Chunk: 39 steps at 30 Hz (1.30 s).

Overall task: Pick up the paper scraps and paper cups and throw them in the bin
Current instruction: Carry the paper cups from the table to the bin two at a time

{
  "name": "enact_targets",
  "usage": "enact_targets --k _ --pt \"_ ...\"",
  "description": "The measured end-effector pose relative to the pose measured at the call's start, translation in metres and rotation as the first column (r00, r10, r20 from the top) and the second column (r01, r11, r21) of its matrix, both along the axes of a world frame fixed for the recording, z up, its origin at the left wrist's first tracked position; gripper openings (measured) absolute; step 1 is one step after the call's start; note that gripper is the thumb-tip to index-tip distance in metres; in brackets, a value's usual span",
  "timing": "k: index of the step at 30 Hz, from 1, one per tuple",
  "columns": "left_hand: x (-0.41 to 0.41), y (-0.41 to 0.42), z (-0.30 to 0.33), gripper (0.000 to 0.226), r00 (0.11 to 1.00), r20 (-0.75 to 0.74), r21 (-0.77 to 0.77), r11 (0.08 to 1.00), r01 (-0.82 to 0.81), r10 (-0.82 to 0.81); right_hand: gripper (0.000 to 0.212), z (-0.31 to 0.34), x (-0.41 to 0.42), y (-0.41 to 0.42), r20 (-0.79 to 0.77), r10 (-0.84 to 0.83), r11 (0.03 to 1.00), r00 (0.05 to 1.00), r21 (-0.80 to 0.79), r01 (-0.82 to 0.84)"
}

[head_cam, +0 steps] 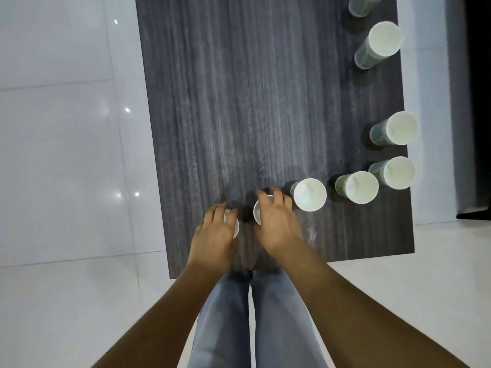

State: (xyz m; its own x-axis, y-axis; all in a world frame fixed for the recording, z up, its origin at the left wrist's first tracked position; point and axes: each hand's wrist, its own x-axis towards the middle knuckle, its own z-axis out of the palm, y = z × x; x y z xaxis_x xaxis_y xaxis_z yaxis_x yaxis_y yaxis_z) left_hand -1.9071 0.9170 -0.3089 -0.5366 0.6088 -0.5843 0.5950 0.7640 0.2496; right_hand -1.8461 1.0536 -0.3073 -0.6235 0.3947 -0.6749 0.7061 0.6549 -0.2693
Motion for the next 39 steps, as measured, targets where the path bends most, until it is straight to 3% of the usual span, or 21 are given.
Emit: enact_targets --k 9,16,26,31,39 --pt "-0.01 -0.023 0.027 0.061 0.999 -0.008 -0.018 0.999 -0.037 0.037 0.063 0.029 -0.011 -0.016 -0.027 0.036 0.999 0.999 -0.039 -0.037" --pt "-0.008 -0.052 0.1 0.06 0.97 -0.01 -0.002 0.97 -0.242 0.242 0.06 0.104 -0.011 -0.032 -0.09 0.141 0.987 0.986 -0.061 -0.146" --pt "0.032 -0.093 0.221 0.059 0.842 -0.088 0.101 0.845 -0.525 0.533 0.067 0.214 -0.018 -0.069 -0.128 0.424 0.894 0.897 -0.099 -0.437" --pt "0.052 -0.142 0.264 0.062 0.693 -0.086 0.178 0.696 -0.696 0.715 0.064 0.26 -0.033 -0.123 -0.187 0.603 0.777 0.775 -0.08 -0.624" --pt "0.107 -0.292 0.302 0.065 0.259 -0.099 0.25 0.276 -0.928 0.961 0.072 0.3 -0.04 -0.286 -0.254 0.876 0.414 0.411 -0.042 -0.909"
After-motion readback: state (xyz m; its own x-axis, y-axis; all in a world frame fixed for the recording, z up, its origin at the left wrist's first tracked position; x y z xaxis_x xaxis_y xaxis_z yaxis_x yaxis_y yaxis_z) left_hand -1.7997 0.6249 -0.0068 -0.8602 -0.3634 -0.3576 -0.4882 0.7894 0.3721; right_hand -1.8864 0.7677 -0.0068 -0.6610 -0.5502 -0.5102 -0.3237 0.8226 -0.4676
